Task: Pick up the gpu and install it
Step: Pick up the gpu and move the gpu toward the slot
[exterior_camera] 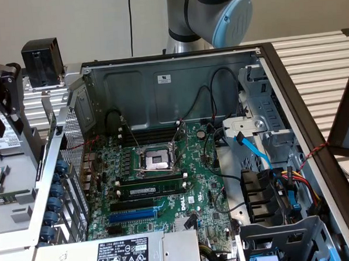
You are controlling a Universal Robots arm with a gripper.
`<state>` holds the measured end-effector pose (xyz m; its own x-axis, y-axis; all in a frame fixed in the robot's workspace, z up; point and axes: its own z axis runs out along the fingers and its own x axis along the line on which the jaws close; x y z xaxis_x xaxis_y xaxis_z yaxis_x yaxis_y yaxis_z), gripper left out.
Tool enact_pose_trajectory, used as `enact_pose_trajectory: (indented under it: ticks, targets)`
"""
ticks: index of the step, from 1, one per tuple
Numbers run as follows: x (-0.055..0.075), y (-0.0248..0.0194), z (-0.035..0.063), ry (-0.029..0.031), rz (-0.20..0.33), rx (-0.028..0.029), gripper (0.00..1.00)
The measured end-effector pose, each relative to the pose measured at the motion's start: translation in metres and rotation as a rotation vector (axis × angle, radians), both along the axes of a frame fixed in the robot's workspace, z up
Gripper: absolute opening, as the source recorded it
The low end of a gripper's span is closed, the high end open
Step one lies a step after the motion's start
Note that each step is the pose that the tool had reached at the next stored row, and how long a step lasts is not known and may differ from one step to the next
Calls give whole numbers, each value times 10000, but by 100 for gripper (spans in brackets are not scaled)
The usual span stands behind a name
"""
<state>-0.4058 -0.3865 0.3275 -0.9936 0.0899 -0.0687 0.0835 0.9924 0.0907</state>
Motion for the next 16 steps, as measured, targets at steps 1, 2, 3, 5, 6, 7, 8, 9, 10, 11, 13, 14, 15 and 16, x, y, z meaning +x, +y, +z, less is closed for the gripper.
enact_pose_trajectory:
  ticks: [1, 2, 3, 5, 6, 7, 8, 9, 10, 11, 13, 14, 15, 16]
  targets:
    - [4, 0, -9, -7, -2, 31, 42]
    - [11, -1, -16, -13, -4, 70, 42]
    - [23, -1, -24, -20, -5, 109, 42]
    - [46, -6, -47, -34, -10, 165, 42]
    - [55, -12, -62, -38, -9, 179, 42]
    - [67, -18, -73, -37, -9, 191, 42]
    - [75, -22, -84, -39, -10, 230, 42]
    - [80, -25, -89, -36, -9, 294, 42]
    - [86, -29, -93, -36, -10, 393, 42]
    - [91, -33, -98, -38, -10, 516, 42]
    - [99, -47, -110, -38, -11, 742, 42]
    - [106, -66, -127, -38, -12, 769, 42]
    - [112, -76, -145, -41, -10, 772, 42]
    - [117, -83, -163, -38, -10, 771, 42]
